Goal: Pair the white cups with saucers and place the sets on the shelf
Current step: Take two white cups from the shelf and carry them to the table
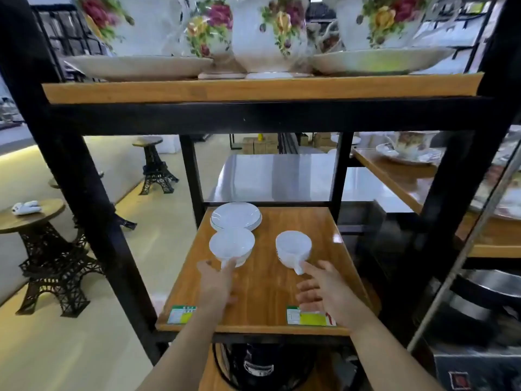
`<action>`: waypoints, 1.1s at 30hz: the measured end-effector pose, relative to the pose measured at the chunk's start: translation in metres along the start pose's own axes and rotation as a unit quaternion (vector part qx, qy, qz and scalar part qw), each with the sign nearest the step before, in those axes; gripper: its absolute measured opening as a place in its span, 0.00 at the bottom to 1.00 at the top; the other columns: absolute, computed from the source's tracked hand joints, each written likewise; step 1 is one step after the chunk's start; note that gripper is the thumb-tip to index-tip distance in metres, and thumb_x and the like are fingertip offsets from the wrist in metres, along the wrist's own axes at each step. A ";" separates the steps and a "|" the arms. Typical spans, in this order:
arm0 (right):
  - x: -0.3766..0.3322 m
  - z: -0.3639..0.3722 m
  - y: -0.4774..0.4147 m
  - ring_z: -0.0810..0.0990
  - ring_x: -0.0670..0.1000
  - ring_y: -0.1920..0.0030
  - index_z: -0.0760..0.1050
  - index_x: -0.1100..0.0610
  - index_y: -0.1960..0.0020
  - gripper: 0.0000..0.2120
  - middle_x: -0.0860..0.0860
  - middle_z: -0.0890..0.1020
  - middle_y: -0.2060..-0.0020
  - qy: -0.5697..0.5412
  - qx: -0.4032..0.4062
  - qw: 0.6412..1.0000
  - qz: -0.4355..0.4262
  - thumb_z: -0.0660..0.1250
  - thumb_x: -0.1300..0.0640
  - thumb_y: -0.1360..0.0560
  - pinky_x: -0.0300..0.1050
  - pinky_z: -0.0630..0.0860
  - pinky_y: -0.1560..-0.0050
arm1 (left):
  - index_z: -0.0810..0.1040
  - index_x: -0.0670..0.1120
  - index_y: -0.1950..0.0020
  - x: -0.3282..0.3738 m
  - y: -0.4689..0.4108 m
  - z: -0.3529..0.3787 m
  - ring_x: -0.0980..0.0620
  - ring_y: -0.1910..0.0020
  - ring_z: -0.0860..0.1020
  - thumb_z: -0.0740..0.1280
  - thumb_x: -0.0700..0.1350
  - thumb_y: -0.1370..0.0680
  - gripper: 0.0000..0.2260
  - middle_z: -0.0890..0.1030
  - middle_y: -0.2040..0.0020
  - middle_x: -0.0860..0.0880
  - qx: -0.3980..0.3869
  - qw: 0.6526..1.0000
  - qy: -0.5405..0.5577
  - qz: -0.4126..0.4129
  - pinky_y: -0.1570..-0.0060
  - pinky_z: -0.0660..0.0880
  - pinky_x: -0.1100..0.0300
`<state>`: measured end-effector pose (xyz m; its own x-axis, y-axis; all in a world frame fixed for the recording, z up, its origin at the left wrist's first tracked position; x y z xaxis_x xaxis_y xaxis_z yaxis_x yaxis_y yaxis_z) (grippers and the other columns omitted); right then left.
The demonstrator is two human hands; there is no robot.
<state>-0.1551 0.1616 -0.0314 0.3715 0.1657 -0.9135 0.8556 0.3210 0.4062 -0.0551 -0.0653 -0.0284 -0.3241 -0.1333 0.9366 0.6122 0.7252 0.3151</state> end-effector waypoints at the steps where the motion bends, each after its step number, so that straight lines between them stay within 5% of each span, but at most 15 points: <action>1: 0.003 0.004 -0.003 0.84 0.59 0.58 0.63 0.49 0.34 0.28 0.60 0.81 0.52 -0.046 -0.008 0.999 0.023 0.70 0.45 0.29 0.46 0.80 0.70 | 0.58 0.49 0.31 -0.002 -0.001 0.003 0.45 0.58 0.79 0.67 0.52 0.25 0.28 0.75 0.49 0.45 0.000 0.999 0.041 -0.027 0.67 0.80 0.51; 3: 0.008 0.008 -0.007 0.84 0.59 0.57 0.68 0.53 0.39 0.25 0.61 0.82 0.52 -0.092 -0.025 0.994 0.052 0.71 0.45 0.30 0.45 0.80 0.70 | 0.61 0.50 0.34 -0.008 -0.004 0.004 0.45 0.60 0.80 0.66 0.49 0.24 0.22 0.76 0.53 0.44 0.010 0.993 0.094 -0.066 0.73 0.79 0.55; 8: 0.011 0.017 -0.014 0.85 0.57 0.59 0.73 0.60 0.44 0.20 0.62 0.82 0.53 -0.154 -0.070 0.982 0.090 0.71 0.48 0.29 0.43 0.79 0.71 | 0.74 0.42 0.48 -0.014 -0.008 0.018 0.45 0.54 0.80 0.62 0.48 0.22 0.10 0.77 0.48 0.42 -0.036 0.982 0.164 -0.090 0.71 0.79 0.54; 12: 0.008 0.020 -0.017 0.82 0.58 0.54 0.73 0.62 0.47 0.16 0.62 0.79 0.50 -0.126 -0.062 0.985 0.099 0.68 0.51 0.27 0.45 0.80 0.72 | 0.76 0.43 0.56 -0.013 -0.010 0.010 0.48 0.57 0.78 0.62 0.54 0.22 0.14 0.77 0.55 0.45 0.010 0.990 0.115 -0.084 0.74 0.78 0.57; 17: 0.004 0.013 -0.021 0.80 0.55 0.54 0.70 0.56 0.56 0.11 0.59 0.76 0.52 -0.011 0.001 0.998 0.062 0.61 0.49 0.22 0.46 0.80 0.67 | 0.73 0.43 0.64 -0.009 -0.012 0.007 0.48 0.60 0.79 0.62 0.50 0.22 0.14 0.78 0.57 0.43 0.022 0.993 0.089 -0.068 0.46 0.78 0.48; 20: 0.005 0.013 -0.016 0.81 0.55 0.56 0.69 0.61 0.47 0.16 0.59 0.77 0.54 -0.004 0.015 0.998 0.063 0.59 0.47 0.22 0.43 0.79 0.65 | 0.71 0.42 0.66 -0.007 -0.006 0.002 0.47 0.57 0.79 0.63 0.46 0.22 0.14 0.77 0.61 0.43 0.031 0.990 0.130 -0.050 0.44 0.77 0.49; 24: 0.003 0.015 0.002 0.81 0.55 0.56 0.67 0.60 0.42 0.19 0.60 0.77 0.53 -0.011 0.015 0.999 0.036 0.56 0.44 0.21 0.42 0.79 0.62 | 0.74 0.38 0.52 -0.006 0.008 -0.003 0.46 0.55 0.79 0.63 0.46 0.22 0.11 0.77 0.60 0.43 0.027 0.985 0.165 -0.044 0.58 0.78 0.57; 26: 0.004 0.016 0.016 0.81 0.55 0.57 0.67 0.61 0.43 0.20 0.61 0.77 0.52 -0.020 0.014 0.999 0.033 0.55 0.44 0.21 0.43 0.79 0.62 | 0.73 0.39 0.58 -0.006 0.019 -0.008 0.47 0.56 0.79 0.63 0.47 0.23 0.11 0.78 0.59 0.43 0.033 0.985 0.159 -0.061 0.63 0.77 0.60; 33: 0.015 0.014 0.076 0.79 0.53 0.63 0.69 0.60 0.41 0.21 0.58 0.77 0.59 -0.034 0.084 0.995 0.040 0.55 0.43 0.22 0.41 0.76 0.71 | 0.72 0.40 0.65 -0.003 0.069 -0.039 0.48 0.60 0.79 0.62 0.44 0.23 0.13 0.77 0.61 0.43 -0.018 0.991 0.125 -0.037 0.53 0.77 0.56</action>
<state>-0.0796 0.1757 -0.0148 0.4590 0.1185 -0.8805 0.8686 0.1485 0.4728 0.0160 -0.0415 -0.0031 -0.1836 -0.3510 0.9182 0.6205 0.6830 0.3852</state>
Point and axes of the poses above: each hand's wrist, its own y-axis away from the middle knuckle, its own z-axis out of the palm, x = y × z, the point moved 9 cm from there along -y, towards the middle knuckle
